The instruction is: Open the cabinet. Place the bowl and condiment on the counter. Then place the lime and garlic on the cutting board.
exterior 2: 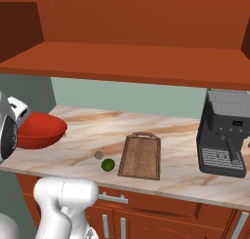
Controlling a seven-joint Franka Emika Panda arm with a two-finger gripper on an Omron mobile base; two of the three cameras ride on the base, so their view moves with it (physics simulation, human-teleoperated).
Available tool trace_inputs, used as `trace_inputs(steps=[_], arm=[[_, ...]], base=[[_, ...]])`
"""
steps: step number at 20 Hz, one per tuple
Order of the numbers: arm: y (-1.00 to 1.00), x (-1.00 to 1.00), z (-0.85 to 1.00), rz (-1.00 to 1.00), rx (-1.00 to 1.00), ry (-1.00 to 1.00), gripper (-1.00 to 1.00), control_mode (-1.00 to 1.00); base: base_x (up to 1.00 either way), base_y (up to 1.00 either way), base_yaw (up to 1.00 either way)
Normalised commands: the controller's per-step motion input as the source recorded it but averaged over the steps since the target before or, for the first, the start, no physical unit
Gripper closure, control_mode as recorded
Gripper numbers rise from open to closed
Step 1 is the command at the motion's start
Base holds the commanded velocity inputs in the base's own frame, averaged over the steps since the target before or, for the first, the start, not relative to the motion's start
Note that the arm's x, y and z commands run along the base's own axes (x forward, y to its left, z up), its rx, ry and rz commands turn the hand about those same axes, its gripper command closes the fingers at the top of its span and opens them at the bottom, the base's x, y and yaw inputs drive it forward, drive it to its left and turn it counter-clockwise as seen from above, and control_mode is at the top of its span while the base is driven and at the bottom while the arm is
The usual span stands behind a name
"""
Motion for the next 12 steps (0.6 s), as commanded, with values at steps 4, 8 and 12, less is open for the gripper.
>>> trace_inputs(steps=[4,8,12], arm=[[0.4,0.18,-0.35,0.17,-0.11,0.0,1.0,-1.0],[0.3,0.15,-0.4,0.14,-0.1,-0.01,1.0,-1.0],[0.01,0.25,-0.33,0.11,-0.01,-0.05,1.0,-1.0]], base=[[0.0,0.0,0.0],[0.0,0.0,0.0],[0.0,0.0,0.0]])
